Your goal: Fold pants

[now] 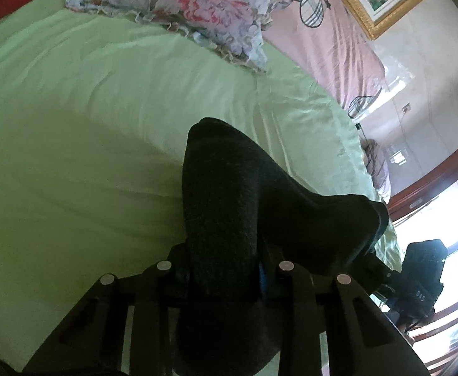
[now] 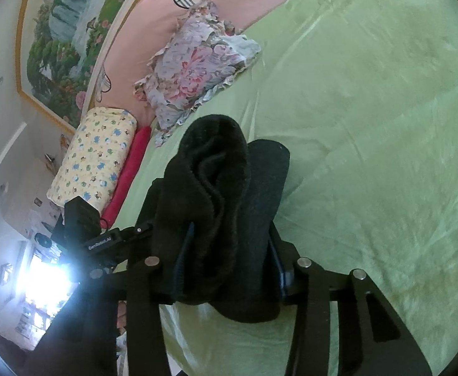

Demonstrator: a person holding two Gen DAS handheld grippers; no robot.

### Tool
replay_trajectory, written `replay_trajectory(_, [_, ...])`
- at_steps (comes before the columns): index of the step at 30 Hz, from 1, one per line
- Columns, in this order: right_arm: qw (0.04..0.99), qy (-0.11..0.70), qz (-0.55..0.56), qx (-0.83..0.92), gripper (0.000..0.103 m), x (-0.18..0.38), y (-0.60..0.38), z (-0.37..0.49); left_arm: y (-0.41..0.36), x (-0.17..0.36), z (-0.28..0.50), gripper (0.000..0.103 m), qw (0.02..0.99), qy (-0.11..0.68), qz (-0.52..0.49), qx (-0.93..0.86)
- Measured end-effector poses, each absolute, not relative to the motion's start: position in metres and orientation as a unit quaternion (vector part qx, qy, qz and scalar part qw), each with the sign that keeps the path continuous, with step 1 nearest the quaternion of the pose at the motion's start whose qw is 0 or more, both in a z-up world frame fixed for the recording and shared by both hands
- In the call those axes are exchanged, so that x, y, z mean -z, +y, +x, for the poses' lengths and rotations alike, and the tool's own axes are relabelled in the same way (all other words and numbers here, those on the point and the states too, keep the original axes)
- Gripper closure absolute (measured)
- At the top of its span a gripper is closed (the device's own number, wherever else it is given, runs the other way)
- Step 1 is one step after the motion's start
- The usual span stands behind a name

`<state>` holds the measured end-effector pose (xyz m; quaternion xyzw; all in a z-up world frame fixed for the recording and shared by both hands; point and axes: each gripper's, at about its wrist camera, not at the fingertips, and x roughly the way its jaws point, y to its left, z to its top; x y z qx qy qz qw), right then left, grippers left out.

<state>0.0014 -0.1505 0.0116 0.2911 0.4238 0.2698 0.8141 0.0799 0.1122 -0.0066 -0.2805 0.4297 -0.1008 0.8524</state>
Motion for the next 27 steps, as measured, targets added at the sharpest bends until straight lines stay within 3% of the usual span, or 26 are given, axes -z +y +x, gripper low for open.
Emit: replay_trajectory(27, [0.812,0.407,0.249,-0.338,0.06,-0.045,-0.084,0.03,0.169,-0.047,0.038,0.074,0.889,0.372,-0.267,0.025])
